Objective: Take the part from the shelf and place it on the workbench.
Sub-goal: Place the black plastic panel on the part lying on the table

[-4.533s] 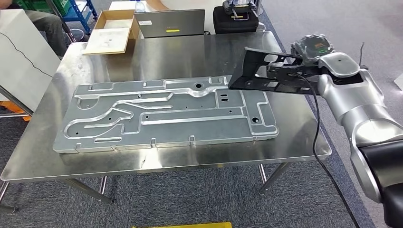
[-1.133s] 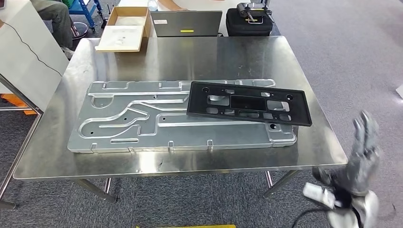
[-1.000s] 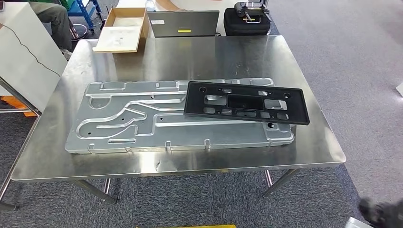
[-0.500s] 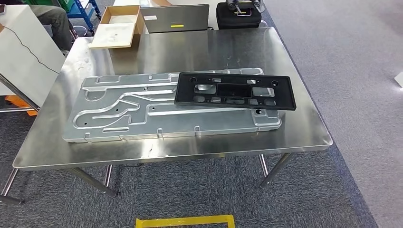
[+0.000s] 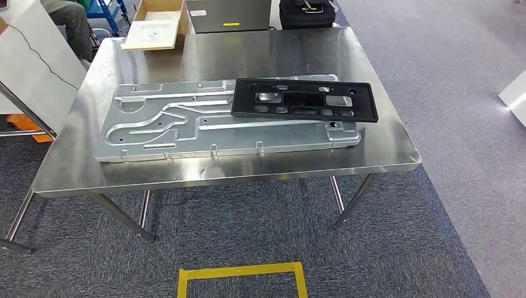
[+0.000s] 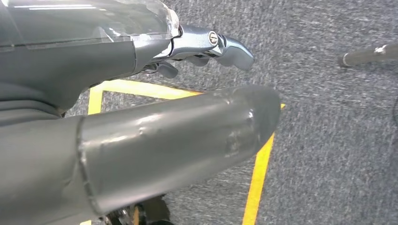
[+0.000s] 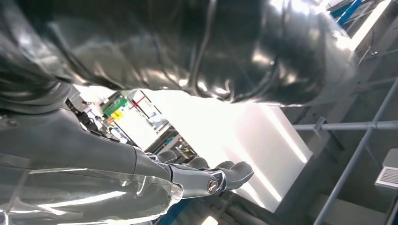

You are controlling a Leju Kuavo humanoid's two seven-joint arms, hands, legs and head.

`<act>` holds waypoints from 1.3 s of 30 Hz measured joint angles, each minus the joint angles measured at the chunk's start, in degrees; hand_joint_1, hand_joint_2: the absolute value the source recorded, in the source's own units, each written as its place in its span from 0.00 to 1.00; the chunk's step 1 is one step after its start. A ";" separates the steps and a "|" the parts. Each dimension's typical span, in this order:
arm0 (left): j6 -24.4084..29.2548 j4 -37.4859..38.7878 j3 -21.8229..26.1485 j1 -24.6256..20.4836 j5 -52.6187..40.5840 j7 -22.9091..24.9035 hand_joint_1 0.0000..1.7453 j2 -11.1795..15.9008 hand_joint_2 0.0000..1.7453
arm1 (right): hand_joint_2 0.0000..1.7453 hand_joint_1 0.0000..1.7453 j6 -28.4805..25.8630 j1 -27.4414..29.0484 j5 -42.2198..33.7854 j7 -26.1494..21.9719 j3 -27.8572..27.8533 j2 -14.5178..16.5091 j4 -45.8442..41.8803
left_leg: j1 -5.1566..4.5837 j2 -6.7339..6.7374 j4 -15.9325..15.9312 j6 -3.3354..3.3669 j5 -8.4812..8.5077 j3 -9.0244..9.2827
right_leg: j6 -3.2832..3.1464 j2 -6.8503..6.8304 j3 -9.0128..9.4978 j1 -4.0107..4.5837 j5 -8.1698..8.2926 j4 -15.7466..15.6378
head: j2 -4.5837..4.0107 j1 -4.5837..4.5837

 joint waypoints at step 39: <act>0.02 0.02 -0.60 0.84 -8.05 11.71 0.00 -2.75 0.00 | 0.00 0.00 26.55 -24.45 57.41 45.22 -26.04 -2.87 106.47 | 0.86 -0.33 9.13 -2.84 -6.36 -5.97 | -3.66 -0.77 1.89 0.57 0.33 -6.34 | 0.00 0.03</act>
